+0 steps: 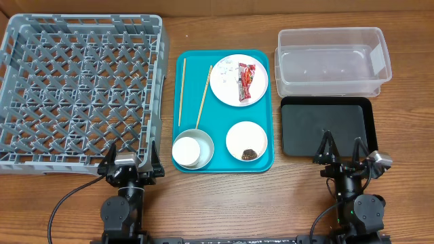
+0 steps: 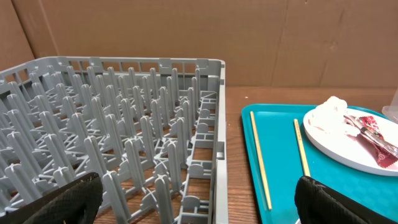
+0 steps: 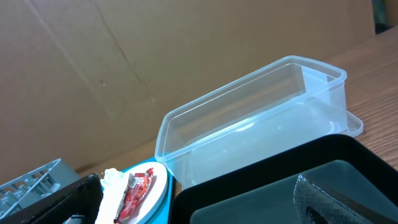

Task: Sort waste into correct bins and load items into the dishwasher

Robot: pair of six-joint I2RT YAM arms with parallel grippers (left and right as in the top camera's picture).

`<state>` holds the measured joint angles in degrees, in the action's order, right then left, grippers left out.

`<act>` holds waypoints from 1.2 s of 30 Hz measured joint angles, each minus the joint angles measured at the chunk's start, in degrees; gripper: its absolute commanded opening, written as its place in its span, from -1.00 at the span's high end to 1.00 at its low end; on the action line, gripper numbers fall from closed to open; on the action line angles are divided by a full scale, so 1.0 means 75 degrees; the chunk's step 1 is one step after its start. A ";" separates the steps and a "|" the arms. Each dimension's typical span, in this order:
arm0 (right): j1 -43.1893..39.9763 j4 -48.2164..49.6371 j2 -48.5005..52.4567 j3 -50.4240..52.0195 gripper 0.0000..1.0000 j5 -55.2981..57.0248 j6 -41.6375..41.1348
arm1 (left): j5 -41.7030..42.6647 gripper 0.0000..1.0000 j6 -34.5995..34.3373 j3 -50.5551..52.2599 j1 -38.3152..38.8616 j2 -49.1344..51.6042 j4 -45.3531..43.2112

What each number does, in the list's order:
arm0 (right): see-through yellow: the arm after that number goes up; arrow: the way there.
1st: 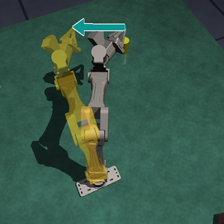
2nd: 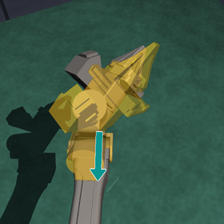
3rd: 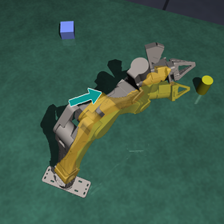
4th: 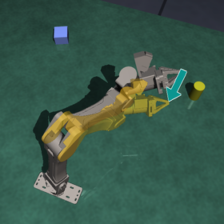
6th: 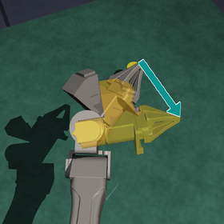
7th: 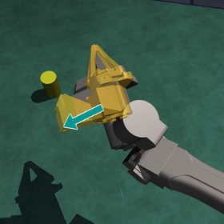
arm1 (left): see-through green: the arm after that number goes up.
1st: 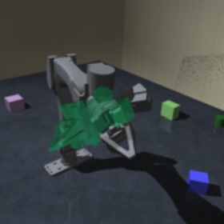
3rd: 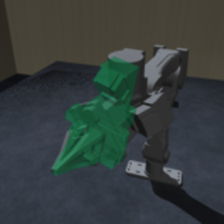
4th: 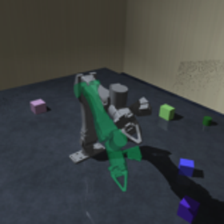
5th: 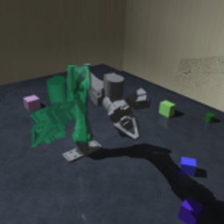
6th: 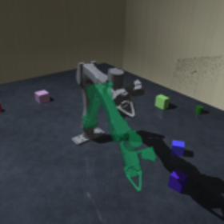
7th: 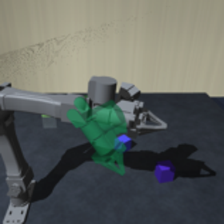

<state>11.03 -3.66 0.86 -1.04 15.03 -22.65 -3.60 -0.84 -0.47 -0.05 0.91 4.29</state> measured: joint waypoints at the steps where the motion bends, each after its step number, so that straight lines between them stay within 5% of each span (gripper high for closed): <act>1: 0.0000 0.0006 0.0000 0.0000 -1.00 -0.0003 0.0003 | 0.0000 -1.00 0.0000 0.0000 0.0000 0.0000 0.0000; 26: 0.0000 0.0003 0.0000 0.0000 -1.00 0.0000 -0.0003 | 0.0504 -1.00 -0.0099 0.0000 0.0000 0.0000 0.0006; 32: 0.0000 0.0519 0.0000 0.0000 -1.00 -0.0166 -0.0119 | 0.1338 -1.00 -0.1221 0.0000 0.0000 0.0003 -0.0297; 36: 0.0000 0.0871 -0.0003 -0.0026 -1.00 -0.0860 -0.0163 | 0.2133 -1.00 -0.1687 0.0000 0.0000 0.0000 -0.1649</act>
<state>11.03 2.87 0.84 -1.23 8.58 -23.88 12.40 -13.50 -0.47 -0.05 0.91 -8.08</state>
